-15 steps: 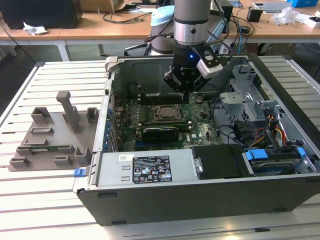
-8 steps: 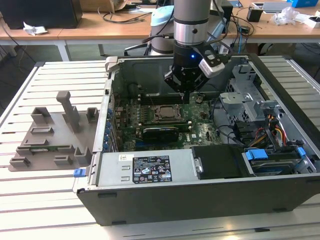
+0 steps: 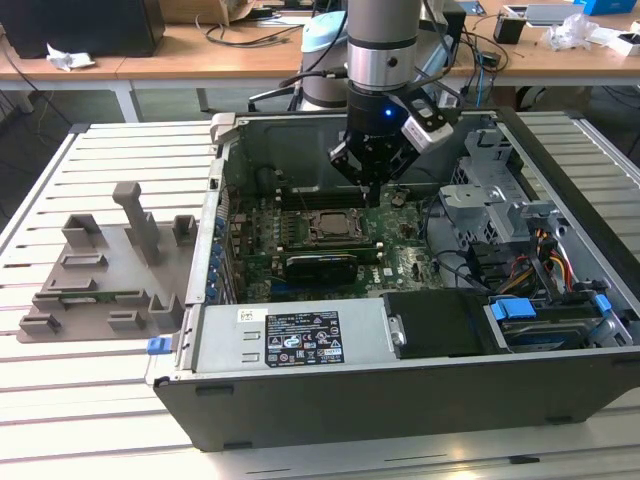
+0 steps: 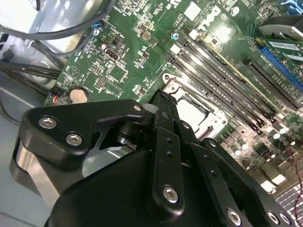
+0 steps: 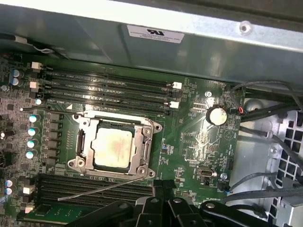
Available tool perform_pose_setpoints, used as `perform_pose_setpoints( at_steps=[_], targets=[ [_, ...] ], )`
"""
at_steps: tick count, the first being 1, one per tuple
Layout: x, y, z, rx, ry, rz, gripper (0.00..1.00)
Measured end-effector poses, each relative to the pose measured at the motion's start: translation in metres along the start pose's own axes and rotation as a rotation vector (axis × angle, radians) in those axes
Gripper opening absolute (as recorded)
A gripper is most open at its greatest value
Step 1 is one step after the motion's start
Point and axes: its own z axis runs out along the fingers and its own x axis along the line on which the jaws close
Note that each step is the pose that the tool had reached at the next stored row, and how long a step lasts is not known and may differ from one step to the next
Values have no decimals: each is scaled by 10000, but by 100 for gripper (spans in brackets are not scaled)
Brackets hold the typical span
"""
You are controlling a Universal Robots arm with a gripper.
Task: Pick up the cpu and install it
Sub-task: 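Install the first cpu locking lever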
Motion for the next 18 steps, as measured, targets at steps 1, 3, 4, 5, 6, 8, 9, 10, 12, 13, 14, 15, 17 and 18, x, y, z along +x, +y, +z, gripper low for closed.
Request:
perform_pose_setpoints(
  at_steps=[1, 3, 4, 5, 6, 8, 9, 10, 12, 13, 14, 15, 17, 18],
  targets=[
    [0, 0, 0, -7, -11, -145, 11],
    [0, 0, 0, -17, -23, -287, 11],
    [1, -1, -1, -50, -29, -293, 11],
    [1, 0, 0, -98, -37, -278, 11],
    [0, 0, 0, -179, -45, -231, 11],
    [1, 0, 0, -414, -71, -93, 11],
    [1, 0, 0, -519, -79, -49, 11],
    [0, 0, 1, -591, -63, -12, 11],
    [1, 1, 2, -654, 167, 54, 11],
    [1, 0, 2, -682, 382, 82, 11],
    [1, 0, 2, -704, 547, 102, 11],
    [1, 0, 2, -726, 721, 141, 11],
    [1, 0, 2, -751, 890, 322, 11],
    [0, 0, 3, -846, 878, 379, 11]
  ],
)
